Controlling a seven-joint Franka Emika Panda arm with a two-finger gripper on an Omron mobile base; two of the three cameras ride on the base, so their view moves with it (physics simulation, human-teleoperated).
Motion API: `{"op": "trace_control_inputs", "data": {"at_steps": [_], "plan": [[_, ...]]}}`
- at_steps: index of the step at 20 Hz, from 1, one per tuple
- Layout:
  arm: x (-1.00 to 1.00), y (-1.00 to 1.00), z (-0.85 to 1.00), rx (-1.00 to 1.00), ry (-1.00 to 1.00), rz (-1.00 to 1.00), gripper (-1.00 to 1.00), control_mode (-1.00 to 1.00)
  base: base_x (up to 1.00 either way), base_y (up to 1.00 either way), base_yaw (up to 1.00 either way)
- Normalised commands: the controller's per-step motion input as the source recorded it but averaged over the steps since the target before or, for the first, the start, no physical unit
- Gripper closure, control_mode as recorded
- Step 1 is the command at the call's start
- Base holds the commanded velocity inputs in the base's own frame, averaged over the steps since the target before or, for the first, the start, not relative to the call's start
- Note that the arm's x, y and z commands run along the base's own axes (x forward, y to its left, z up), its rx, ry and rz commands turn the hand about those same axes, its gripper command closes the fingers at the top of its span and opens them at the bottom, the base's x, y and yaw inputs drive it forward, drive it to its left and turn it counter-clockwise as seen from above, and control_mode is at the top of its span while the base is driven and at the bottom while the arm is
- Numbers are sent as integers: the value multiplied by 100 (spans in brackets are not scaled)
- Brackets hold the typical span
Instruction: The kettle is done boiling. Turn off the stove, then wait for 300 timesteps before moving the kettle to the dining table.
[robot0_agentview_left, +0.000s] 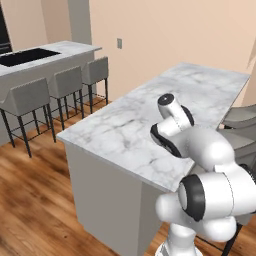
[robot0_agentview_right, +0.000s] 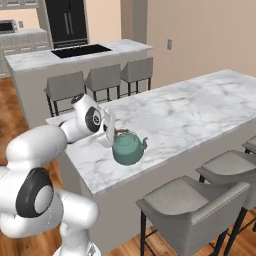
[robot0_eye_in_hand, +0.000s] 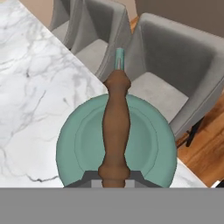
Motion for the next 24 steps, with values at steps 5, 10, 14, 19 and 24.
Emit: {"op": "trace_control_inputs", "data": {"at_steps": [5,10,14,19,24], "plan": [[24,0,-21,0,0,6,100,-100,0,0,0],[17,0,-18,0,0,5,100,-100,0,0,0],[20,0,-19,0,0,4,100,-100,0,0,0],[23,0,-20,0,3,3,100,-100,0,0,0],[24,0,-19,0,4,3,100,-100,0,0,0]]}}
